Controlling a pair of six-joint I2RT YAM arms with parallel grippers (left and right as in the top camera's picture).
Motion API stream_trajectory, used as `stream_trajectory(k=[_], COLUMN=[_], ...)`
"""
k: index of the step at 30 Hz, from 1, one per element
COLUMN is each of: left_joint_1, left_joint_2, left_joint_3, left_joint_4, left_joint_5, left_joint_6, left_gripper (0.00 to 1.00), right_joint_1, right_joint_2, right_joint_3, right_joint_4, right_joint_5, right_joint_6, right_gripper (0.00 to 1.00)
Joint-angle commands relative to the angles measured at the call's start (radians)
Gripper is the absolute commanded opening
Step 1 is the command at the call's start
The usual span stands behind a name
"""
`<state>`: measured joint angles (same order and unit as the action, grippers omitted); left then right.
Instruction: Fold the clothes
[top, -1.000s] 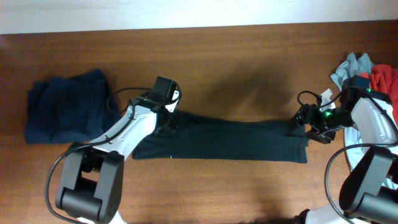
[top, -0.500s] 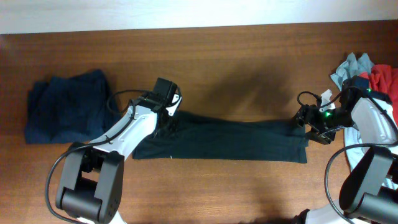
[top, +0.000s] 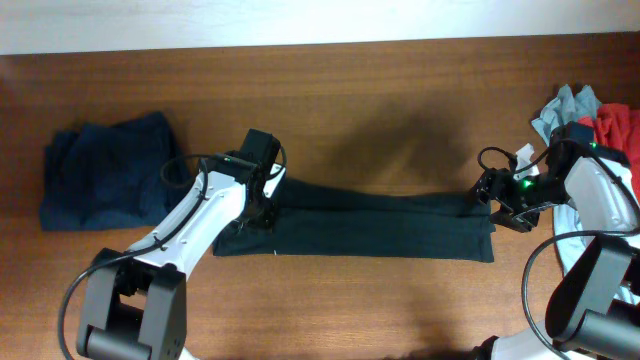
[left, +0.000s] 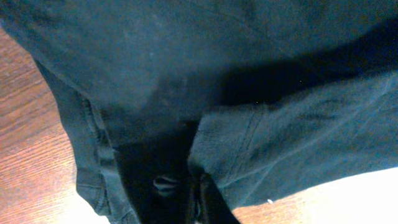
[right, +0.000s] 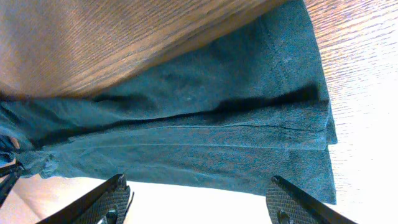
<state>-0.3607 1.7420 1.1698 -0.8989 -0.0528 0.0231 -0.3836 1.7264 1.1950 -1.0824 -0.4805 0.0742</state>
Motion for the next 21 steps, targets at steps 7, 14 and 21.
stream_trajectory(k=[7,14,21], left_joint_1=[0.002,0.002,0.002], left_joint_2=[-0.018,-0.018,-0.018], left_joint_3=[0.013,0.013,0.013], left_joint_4=[-0.023,0.006,0.034], left_joint_5=[0.011,0.011,0.011], left_joint_6=[-0.007,-0.007,-0.007], left_gripper=[0.17,0.20,0.23], right_joint_1=[-0.003,0.031,0.108], right_joint_2=[-0.027,-0.009,0.043], right_joint_3=[0.011,-0.031,-0.117], right_joint_4=[-0.004,0.003,0.187], right_joint_5=[-0.004,0.028,0.047], right_joint_6=[-0.011,-0.011,0.021], right_gripper=[0.74,0.56,0.36])
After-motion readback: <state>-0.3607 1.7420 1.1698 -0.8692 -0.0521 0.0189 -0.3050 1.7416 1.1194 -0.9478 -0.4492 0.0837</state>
